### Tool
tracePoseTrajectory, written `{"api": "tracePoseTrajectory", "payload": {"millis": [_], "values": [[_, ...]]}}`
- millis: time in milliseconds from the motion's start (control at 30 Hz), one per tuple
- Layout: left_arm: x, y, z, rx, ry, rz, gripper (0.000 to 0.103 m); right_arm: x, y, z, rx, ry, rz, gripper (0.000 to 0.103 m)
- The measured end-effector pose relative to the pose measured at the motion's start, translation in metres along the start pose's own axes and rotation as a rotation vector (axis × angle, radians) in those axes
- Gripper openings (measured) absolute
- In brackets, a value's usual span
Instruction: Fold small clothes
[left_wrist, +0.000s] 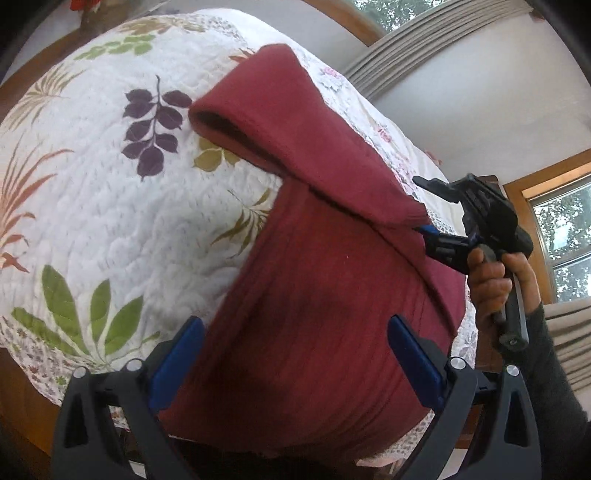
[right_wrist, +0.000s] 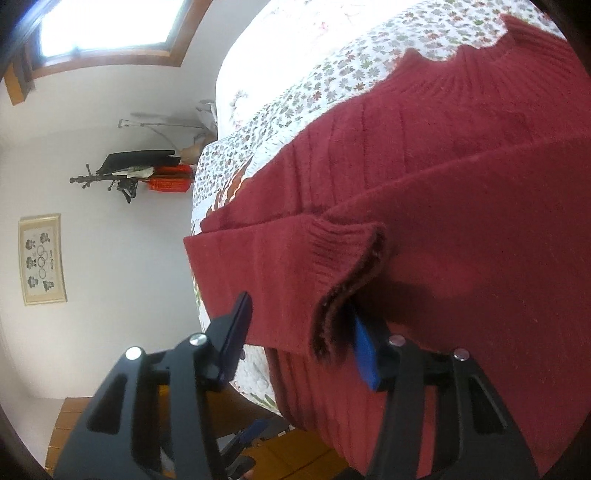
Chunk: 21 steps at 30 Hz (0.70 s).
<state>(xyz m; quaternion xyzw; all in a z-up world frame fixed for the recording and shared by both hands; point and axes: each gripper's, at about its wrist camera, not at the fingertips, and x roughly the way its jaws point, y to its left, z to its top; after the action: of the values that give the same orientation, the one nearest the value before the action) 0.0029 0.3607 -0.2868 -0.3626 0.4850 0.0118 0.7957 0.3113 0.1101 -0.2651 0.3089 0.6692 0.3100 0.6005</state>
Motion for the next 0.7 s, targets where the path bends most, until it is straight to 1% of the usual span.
{"api": "tracePoseTrajectory", "payload": {"millis": [67, 100, 167, 233, 333, 400, 467, 567, 700], "values": [[-0.002, -0.001, -0.001, 0.022, -0.016, 0.005, 0.099, -0.001, 0.003, -0.001, -0.031, -0.002, -0.022, 0.017], [-0.001, -0.001, -0.002, 0.027, -0.014, 0.004, 0.099, -0.001, 0.006, -0.002, -0.046, -0.006, -0.032, 0.012], [0.004, -0.002, -0.003, 0.014, 0.002, 0.001, 0.099, -0.008, 0.008, -0.004, -0.07, -0.02, -0.047, 0.007], [0.006, -0.003, -0.003, 0.024, 0.009, 0.007, 0.099, -0.021, 0.011, -0.005, -0.093, -0.043, -0.045, 0.007], [0.013, -0.015, -0.004, 0.068, 0.018, 0.008, 0.099, -0.047, 0.018, -0.007, -0.134, -0.083, -0.053, 0.006], [0.019, -0.02, -0.003, 0.075, 0.029, -0.003, 0.099, -0.066, 0.021, -0.007, -0.157, -0.107, -0.058, 0.006], [0.024, -0.027, -0.002, 0.091, 0.033, -0.008, 0.099, -0.089, 0.026, -0.009, -0.182, -0.138, -0.073, 0.006], [0.026, -0.039, -0.003, 0.133, 0.027, 0.006, 0.099, -0.127, 0.029, -0.015, -0.214, -0.188, -0.102, 0.006], [0.039, -0.053, -0.001, 0.167, 0.049, 0.003, 0.099, -0.159, 0.027, -0.02, -0.231, -0.241, -0.135, 0.006]]}}
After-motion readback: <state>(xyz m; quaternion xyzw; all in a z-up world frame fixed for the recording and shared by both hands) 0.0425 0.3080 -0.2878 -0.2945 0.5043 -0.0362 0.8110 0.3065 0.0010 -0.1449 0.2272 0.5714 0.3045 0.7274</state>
